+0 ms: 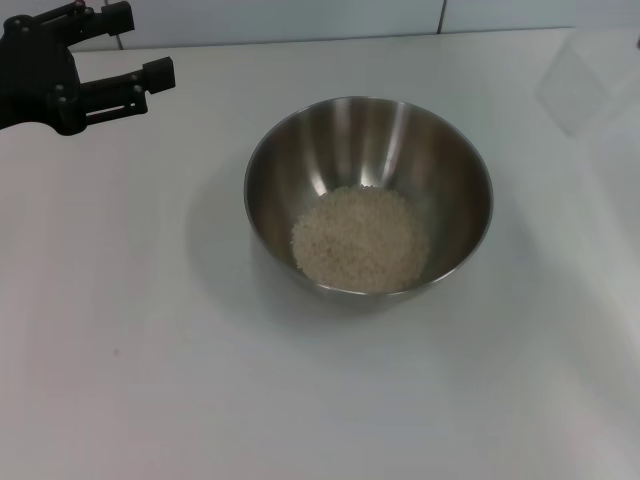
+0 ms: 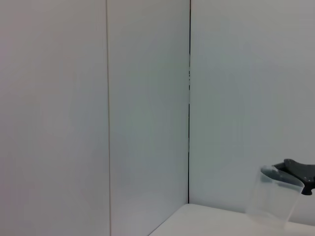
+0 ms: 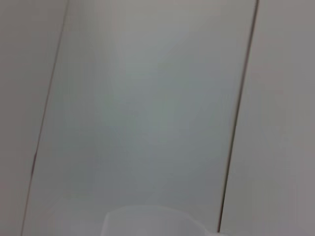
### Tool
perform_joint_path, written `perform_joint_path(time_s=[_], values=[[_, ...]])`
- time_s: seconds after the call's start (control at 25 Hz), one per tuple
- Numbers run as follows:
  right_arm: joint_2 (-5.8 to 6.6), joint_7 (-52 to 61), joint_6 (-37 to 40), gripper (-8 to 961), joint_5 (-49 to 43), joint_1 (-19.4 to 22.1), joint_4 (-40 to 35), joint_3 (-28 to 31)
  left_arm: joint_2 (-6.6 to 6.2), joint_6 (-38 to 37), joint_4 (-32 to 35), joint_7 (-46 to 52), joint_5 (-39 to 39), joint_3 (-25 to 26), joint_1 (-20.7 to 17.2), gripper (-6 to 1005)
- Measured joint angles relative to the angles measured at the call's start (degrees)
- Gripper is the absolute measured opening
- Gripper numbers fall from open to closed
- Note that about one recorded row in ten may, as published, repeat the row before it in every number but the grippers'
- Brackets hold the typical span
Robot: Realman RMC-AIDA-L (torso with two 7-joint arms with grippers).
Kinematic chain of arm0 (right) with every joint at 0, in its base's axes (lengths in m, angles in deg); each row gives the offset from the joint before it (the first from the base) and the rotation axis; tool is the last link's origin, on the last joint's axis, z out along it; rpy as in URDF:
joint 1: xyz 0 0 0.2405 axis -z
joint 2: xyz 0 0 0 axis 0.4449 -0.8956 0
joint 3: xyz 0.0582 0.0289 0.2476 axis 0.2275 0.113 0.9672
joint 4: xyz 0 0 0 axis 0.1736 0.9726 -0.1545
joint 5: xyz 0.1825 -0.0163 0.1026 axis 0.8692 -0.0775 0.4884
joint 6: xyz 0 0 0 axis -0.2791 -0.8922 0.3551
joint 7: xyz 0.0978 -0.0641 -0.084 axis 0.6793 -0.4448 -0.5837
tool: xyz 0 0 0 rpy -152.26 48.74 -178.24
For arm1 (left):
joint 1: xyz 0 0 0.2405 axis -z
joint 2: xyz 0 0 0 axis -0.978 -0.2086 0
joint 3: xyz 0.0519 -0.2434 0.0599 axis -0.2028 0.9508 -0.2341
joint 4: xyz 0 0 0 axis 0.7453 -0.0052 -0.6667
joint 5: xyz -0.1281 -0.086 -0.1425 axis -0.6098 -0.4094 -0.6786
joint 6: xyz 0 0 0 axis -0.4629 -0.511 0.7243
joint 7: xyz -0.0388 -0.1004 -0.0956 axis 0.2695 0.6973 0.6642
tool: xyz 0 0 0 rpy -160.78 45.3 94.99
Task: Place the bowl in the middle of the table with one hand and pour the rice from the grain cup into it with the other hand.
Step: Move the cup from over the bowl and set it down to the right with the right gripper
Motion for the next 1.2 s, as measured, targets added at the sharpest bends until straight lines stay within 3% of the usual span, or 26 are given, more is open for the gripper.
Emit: perform_joint_path(time_s=[0.2, 0.64, 1.2], values=[[0.59, 6.4, 0.6, 15, -7.6, -1.0, 3.4, 5.0, 0.0, -0.1, 0.0, -0.4, 0.0, -0.1, 0.0, 800], [0.7, 7.3, 0.9, 15, -12.5, -5.1, 12.7, 5.7, 0.06, -0.4, 0.0, -1.0, 0.0, -0.2, -0.3, 800], [-1.14, 6.2, -4.4, 32, -14.6, -5.7, 15.8, 5.7, 0.07, -0.4, -0.1, -2.3, 0.5, -0.2, -0.4, 801]])
